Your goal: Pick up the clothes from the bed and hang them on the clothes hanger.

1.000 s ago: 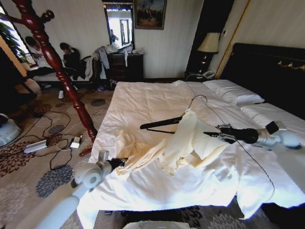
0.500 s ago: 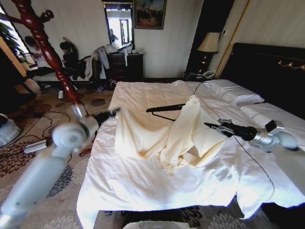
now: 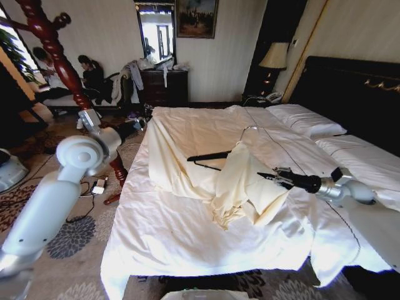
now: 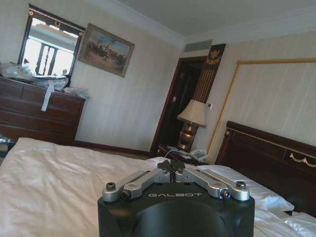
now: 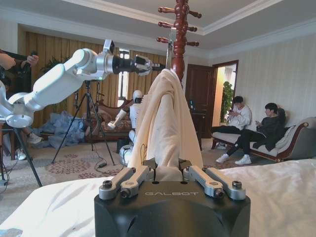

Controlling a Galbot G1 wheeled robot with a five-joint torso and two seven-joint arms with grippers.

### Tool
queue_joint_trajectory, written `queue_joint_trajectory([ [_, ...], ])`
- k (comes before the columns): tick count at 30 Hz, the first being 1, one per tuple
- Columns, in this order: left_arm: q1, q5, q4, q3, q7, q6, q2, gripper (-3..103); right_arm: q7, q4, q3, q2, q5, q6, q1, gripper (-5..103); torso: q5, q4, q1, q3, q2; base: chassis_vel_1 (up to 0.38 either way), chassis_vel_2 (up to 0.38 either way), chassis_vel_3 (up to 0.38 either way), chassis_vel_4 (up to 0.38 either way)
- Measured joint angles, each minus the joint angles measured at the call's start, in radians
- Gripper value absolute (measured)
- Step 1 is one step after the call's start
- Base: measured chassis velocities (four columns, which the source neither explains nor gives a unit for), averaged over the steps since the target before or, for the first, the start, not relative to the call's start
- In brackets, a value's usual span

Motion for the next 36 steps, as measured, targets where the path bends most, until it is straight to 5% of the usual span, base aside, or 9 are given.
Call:
queue_joint_trajectory([
  [19,0.058,-0.013,-0.131,-0.058,0.047,-0.038,0.008,0,0.196,-0.008,-0.148,0.065,-0.067,0.042,0.032,19,0.0,0.0002,0.0,0.0,0.0,0.0,0.0,0.0,0.0],
  [26,0.178,-0.036,-0.294,-0.08,0.112,-0.049,0.027,0,0.245,-0.009,-0.156,0.066,-0.048,0.044,0.034,19,0.0001,0.0001,0.0,0.0,0.0,0.0,0.0,0.0,0.0],
  [36,0.398,0.09,-0.427,0.038,0.186,-0.03,0.036,0,0.264,0.023,-0.153,0.076,0.051,0.044,0.05,19,0.0002,0.0002,0.0,0.0,0.0,0.0,0.0,0.0,0.0],
])
